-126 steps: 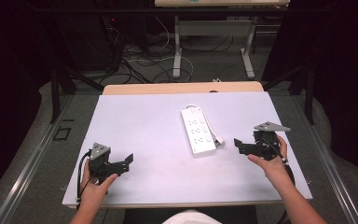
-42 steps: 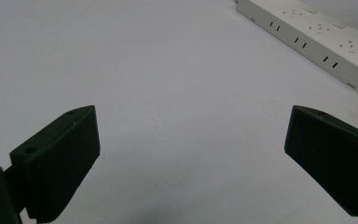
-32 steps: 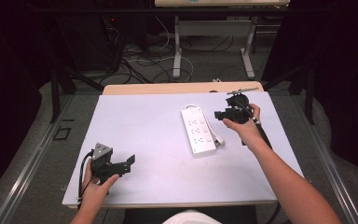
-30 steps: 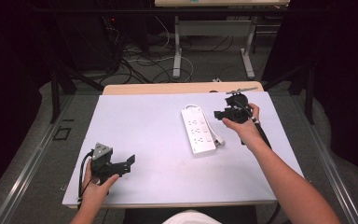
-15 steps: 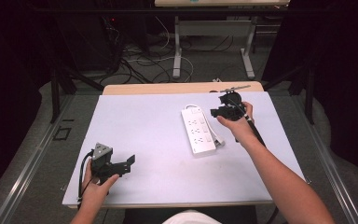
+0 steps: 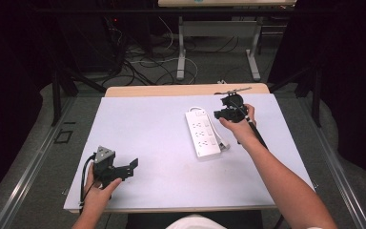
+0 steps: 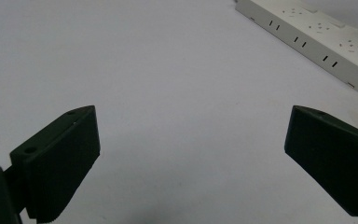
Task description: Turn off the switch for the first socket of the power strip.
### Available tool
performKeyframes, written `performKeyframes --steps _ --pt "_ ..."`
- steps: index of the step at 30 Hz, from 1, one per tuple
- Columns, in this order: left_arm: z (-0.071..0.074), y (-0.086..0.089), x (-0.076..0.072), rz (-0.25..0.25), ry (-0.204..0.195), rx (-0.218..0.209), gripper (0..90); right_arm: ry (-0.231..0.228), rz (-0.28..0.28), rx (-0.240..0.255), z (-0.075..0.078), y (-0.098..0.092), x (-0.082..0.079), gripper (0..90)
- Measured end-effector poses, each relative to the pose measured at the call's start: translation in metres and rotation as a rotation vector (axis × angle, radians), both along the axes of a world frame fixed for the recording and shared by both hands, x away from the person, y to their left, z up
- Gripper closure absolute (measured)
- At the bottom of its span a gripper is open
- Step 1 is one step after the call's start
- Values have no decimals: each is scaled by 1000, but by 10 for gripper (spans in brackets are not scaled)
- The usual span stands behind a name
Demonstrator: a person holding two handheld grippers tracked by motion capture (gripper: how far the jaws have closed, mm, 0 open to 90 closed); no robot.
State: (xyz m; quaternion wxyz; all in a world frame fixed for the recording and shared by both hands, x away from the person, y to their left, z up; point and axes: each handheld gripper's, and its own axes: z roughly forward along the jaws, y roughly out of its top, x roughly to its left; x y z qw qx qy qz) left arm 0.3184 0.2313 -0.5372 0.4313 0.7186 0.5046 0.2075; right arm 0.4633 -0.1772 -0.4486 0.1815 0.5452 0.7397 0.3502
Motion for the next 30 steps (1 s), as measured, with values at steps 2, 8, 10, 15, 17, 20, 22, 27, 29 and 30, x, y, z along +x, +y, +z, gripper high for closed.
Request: performKeyframes --steps 2,8,10,15,17,20,22,27,29,30 --pt "0 0 0 0 0 0 31 -1 3 -5 -1 0 2 670" --pt "0 0 0 0 1 -1 31 5 8 -8 -6 2 5 711" --pt "0 0 0 0 2 -2 30 13 6 -8 -7 3 6 731" --pt "0 0 0 -5 11 1 30 20 12 -12 -10 5 8 764" --pt "0 0 0 -4 9 2 31 22 9 -10 -12 7 10 780" --pt "0 0 0 -4 9 3 30 28 15 -19 -14 7 11 808" --pt "0 0 0 -3 9 2 31 26 13 -20 -16 8 12 824" --pt "0 0 0 1 2 -3 30 34 21 -37 -20 10 15 865" --pt "0 0 0 0 3 -2 30 37 21 -32 -22 11 16 877" --pt "-1 0 0 0 2 -1 30 38 23 -38 -23 11 17 885"
